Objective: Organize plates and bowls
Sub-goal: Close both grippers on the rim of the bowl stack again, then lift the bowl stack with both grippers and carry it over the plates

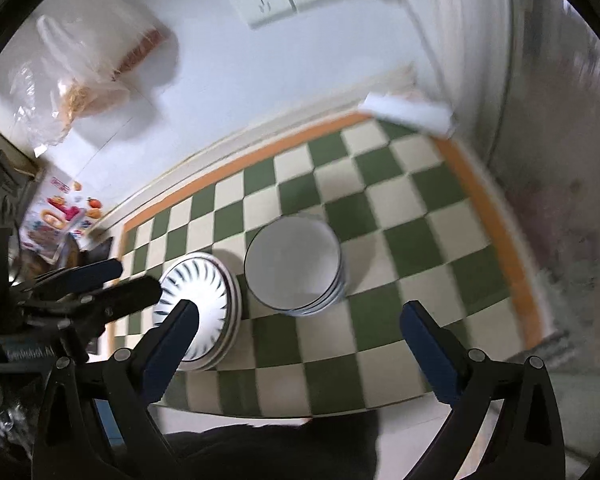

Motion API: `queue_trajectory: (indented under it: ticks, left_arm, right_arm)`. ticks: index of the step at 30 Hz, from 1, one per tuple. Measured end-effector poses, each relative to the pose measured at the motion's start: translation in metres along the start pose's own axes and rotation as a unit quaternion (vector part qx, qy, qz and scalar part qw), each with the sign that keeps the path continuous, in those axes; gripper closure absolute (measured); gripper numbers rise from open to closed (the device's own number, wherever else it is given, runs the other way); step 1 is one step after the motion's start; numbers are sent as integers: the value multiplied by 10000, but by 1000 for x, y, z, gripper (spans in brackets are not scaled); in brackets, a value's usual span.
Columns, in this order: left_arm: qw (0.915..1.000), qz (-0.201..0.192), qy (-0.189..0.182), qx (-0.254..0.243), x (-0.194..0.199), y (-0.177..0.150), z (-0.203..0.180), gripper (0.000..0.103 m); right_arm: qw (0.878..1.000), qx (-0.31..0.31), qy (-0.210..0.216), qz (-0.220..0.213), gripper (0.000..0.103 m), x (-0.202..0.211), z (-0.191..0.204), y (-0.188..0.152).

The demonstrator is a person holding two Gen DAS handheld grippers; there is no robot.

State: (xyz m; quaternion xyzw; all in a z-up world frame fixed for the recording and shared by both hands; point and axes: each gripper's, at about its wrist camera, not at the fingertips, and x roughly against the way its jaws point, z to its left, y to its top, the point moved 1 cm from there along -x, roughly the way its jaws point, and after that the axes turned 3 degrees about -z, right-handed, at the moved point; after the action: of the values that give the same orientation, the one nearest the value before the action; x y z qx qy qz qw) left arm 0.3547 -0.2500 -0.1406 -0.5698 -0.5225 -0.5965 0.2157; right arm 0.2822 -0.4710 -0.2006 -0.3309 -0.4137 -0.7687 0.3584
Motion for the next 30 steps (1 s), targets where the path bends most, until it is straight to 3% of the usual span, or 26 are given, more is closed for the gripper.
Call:
queue_trajectory:
  ticks: [8, 16, 18, 21, 23, 26, 29, 30]
  left_arm:
    - [9966, 754, -33, 340, -86, 34, 24, 11]
    - [9818, 1795, -269, 556, -177, 47, 39, 11]
    - [9775, 1981, -382, 613, -193, 46, 41, 18]
    - [9722, 2177, -567, 648, -210, 45, 43, 25]
    - [9682, 2326, -648, 653, -220, 42, 44, 32]
    - [9617, 2415, -995, 832, -227, 38, 46, 33]
    - [9549, 2435, -1424, 925, -230, 36, 44, 46]
    - [9574, 2369, -1383, 899, -228, 35, 43, 46]
  right_arm:
    - [9911, -1003, 681, 546, 1, -99, -59, 0]
    - [9761, -1539, 1195, 957, 1, -169, -86, 2]
    - [9727, -1587, 1308, 1073, 2, -183, -87, 3]
    - [9698, -1558, 1436, 1207, 8, -200, -85, 4]
    - [9676, -1551, 1440, 1374, 24, -213, -83, 3]
    - [9641, -1585, 1471, 1543, 33, -227, -84, 2]
    - [9600, -1680, 1556, 1613, 38, -235, -87, -1]
    - [9597, -1682, 1562, 1619, 39, -236, -88, -1]
